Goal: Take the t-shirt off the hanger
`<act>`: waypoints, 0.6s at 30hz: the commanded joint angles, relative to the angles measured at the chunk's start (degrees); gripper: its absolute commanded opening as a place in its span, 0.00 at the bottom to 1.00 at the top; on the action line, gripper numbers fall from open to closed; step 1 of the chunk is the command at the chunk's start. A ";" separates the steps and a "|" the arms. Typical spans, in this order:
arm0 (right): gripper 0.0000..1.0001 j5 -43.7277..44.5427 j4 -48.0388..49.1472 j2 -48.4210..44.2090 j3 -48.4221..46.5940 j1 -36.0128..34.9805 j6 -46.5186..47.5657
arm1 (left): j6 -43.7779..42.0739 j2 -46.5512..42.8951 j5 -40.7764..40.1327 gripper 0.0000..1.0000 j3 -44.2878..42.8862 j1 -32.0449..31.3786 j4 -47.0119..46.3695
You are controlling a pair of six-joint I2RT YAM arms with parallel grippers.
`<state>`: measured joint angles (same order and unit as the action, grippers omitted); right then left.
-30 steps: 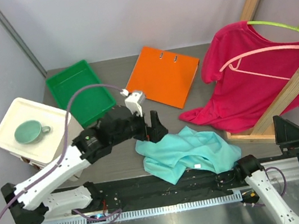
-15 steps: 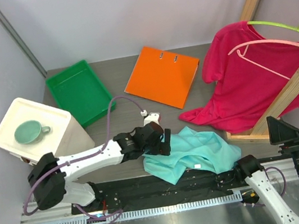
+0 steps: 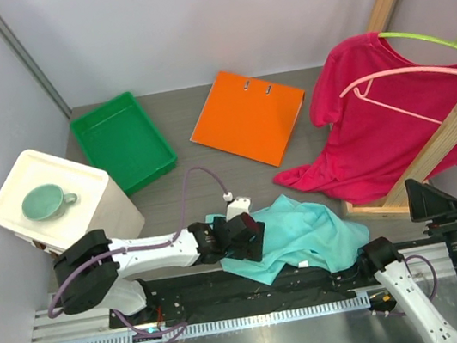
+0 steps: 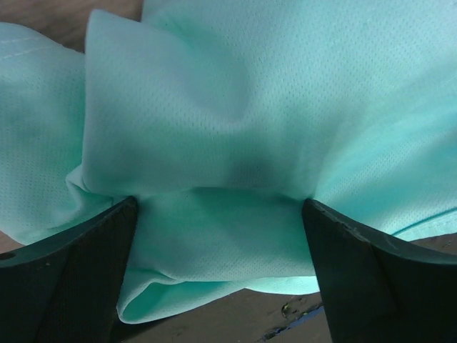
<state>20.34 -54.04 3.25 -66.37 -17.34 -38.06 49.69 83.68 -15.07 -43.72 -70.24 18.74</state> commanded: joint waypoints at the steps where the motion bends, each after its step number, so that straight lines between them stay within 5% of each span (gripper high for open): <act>1: 0.66 -0.56 1.66 -0.96 1.06 -0.50 -0.17 | 3.48 -1.50 -2.15 0.88 2.15 -1.48 -3.36; 9: 0.66 0.67 0.87 -2.01 0.98 -0.94 0.18 | 1.03 -3.25 -10.32 0.00 -1.18 -1.39 -0.56; 18: 0.66 2.25 0.43 -2.28 1.24 -1.73 0.36 | -11.01 -12.83 -10.69 0.00 -20.14 9.58 12.28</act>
<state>21.39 -54.52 1.13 -65.06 -18.46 -38.20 45.34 77.01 -22.90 -55.42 -66.83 26.46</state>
